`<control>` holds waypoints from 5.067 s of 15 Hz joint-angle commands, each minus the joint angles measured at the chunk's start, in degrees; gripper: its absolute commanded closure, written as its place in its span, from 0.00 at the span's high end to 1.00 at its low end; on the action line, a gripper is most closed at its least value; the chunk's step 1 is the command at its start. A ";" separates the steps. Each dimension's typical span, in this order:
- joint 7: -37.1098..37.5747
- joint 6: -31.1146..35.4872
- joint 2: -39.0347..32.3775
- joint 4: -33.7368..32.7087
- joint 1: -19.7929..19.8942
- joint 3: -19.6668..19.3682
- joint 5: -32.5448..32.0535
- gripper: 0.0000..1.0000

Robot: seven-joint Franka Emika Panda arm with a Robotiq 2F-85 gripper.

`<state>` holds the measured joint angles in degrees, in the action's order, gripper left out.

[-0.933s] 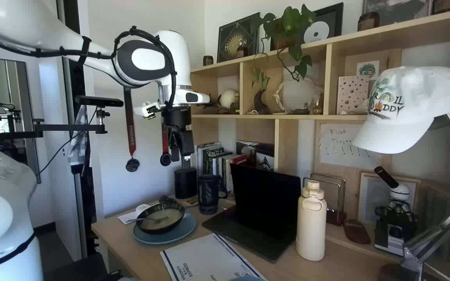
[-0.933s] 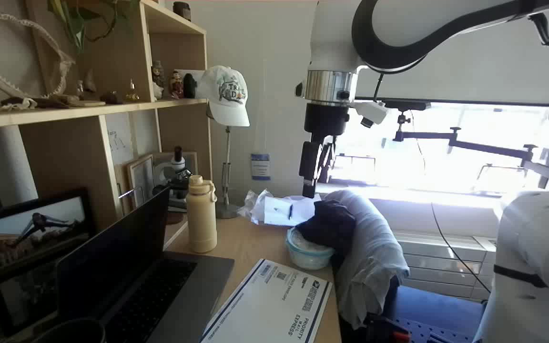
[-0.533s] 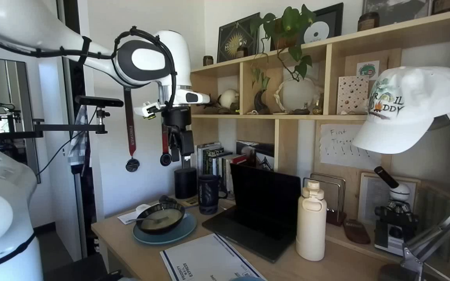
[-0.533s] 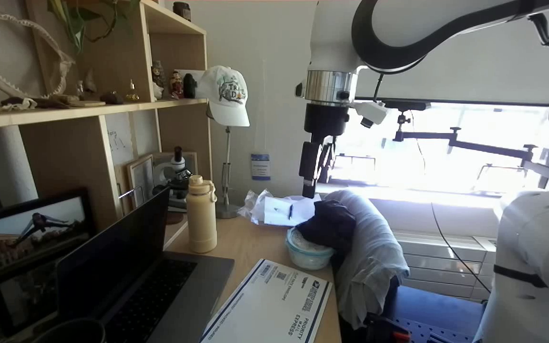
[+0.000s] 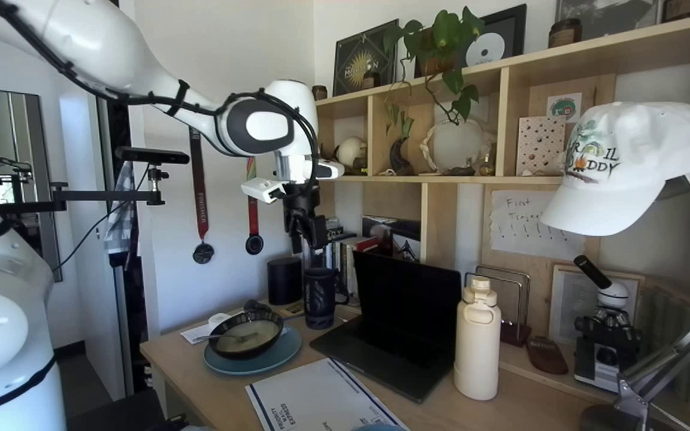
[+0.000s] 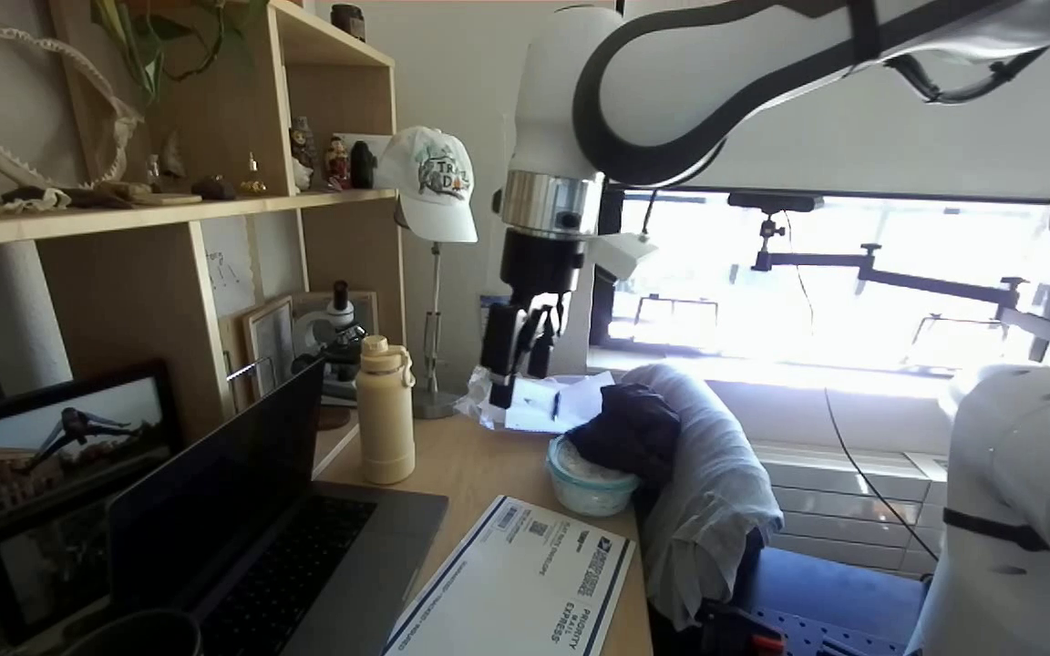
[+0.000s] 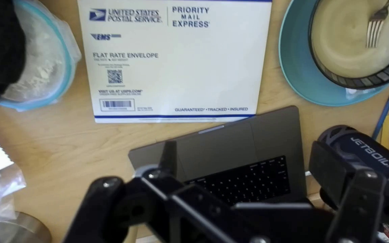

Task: Move the thermos to the right side of the desk

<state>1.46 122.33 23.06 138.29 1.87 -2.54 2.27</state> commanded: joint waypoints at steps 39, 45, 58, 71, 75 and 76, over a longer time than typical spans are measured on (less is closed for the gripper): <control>-1.55 -9.81 -57.96 -57.15 -11.35 9.37 1.55 0.04; 1.43 -15.77 -49.47 -55.49 -9.89 7.61 1.38 0.04; 17.59 -11.56 -27.54 -27.31 1.11 -3.58 1.56 0.04; 42.52 5.51 -20.15 -11.28 8.80 -9.94 -3.11 0.04; 46.81 10.00 -20.97 -10.72 10.37 -10.75 -2.35 0.04; 47.22 10.83 -21.39 -11.05 10.69 -10.94 -2.04 0.04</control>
<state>45.77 130.17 0.24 125.99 11.63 -13.19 0.10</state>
